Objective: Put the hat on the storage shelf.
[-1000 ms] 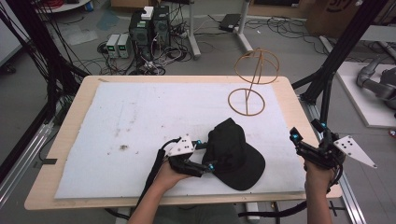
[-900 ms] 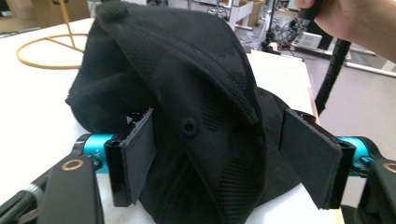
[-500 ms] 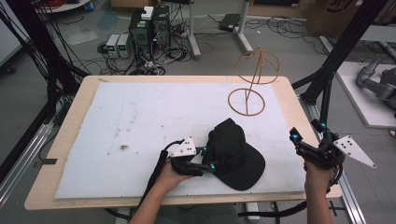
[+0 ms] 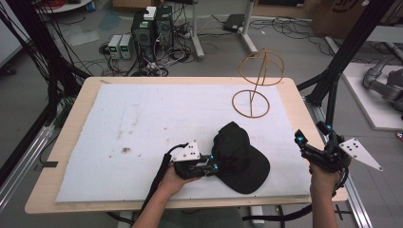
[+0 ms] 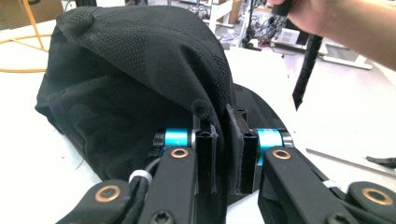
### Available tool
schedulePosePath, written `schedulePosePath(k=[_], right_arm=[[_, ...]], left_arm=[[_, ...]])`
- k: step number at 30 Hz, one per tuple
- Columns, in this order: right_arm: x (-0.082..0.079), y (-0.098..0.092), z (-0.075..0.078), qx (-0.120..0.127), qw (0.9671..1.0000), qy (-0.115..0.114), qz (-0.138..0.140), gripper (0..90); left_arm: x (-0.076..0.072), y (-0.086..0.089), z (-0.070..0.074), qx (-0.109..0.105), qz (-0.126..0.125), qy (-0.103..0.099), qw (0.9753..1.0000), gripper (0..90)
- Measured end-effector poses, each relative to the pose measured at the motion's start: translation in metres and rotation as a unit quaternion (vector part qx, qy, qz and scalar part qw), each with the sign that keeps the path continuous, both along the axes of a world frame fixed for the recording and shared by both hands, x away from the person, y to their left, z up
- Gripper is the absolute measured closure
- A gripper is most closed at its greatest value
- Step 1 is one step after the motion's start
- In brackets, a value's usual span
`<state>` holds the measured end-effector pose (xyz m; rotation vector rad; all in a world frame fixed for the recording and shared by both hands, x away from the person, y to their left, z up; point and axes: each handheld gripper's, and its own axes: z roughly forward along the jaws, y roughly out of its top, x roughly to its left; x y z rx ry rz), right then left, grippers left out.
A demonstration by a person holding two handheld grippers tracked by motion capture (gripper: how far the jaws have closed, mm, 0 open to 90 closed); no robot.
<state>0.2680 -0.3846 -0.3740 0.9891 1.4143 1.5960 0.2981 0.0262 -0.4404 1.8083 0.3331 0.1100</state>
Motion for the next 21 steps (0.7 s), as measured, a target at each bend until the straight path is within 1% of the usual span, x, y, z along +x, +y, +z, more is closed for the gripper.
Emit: schedulePosePath(k=[4,6,12,14,21], right_arm=[[0.0,0.0,0.0,-0.001,1.0,-0.001,0.0,12.4],[0.0,0.0,0.0,0.001,1.0,0.001,0.0,12.4],[0.0,0.0,0.0,0.002,1.0,0.002,0.0,12.4],[0.0,0.0,0.0,0.0,1.0,0.0,-0.001,12.4],[0.0,0.0,0.0,0.0,1.0,0.001,-0.001,12.4]], left_arm=[[-0.001,0.0,0.001,-0.006,-0.005,-0.002,1.0,84.0],[-0.002,0.001,0.002,-0.008,-0.007,-0.007,0.9999,84.6],[-0.003,0.004,0.006,-0.031,-0.004,-0.01,0.9995,85.5],[-0.004,0.005,0.009,-0.039,-0.002,-0.012,0.9992,85.8],[-0.004,0.009,0.021,-0.054,0.001,-0.022,0.9983,86.2]])
